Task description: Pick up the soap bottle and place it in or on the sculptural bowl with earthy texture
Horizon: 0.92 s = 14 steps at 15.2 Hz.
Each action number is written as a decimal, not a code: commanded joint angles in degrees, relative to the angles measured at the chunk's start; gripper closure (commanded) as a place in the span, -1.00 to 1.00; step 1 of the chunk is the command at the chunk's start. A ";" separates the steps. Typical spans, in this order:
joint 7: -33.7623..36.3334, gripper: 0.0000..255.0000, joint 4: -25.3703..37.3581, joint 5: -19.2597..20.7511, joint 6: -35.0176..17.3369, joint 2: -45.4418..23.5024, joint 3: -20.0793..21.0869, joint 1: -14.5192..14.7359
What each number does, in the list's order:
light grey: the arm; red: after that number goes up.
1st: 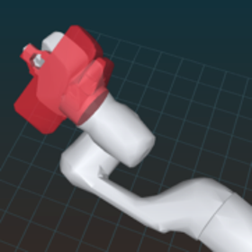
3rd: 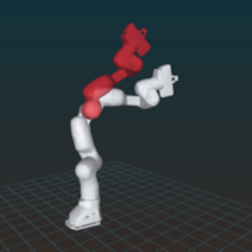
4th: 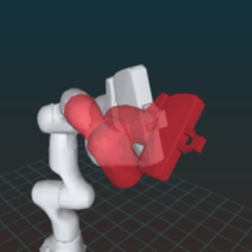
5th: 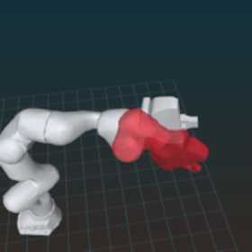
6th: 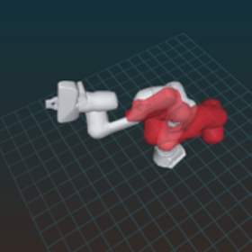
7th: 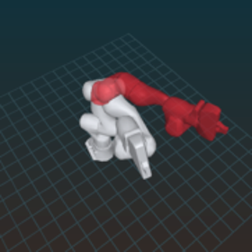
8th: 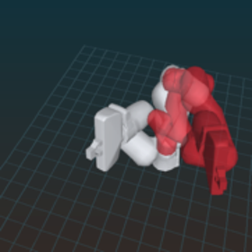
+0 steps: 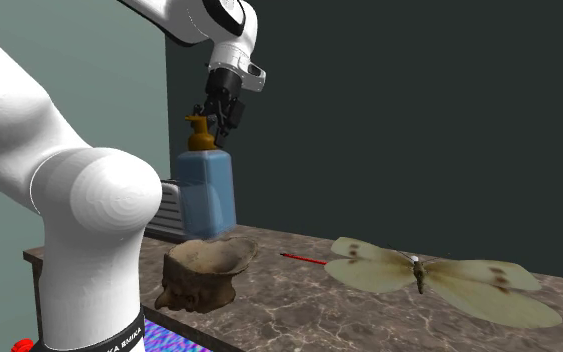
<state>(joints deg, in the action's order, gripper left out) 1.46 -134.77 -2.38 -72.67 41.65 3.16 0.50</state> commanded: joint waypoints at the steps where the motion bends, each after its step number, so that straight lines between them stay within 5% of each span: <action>1: -0.04 1.00 -1.80 -0.02 -1.50 0.34 0.03 0.01; 8: -0.04 1.00 -1.80 -0.02 -1.50 0.34 0.03 0.01; 9: -0.04 -1.00 -1.80 -0.02 -1.50 0.34 0.03 0.01; 14: -0.04 -1.00 -1.80 -0.02 -1.50 0.34 0.03 0.01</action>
<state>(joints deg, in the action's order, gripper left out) 1.41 -136.57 -2.40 -74.17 41.98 3.19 0.51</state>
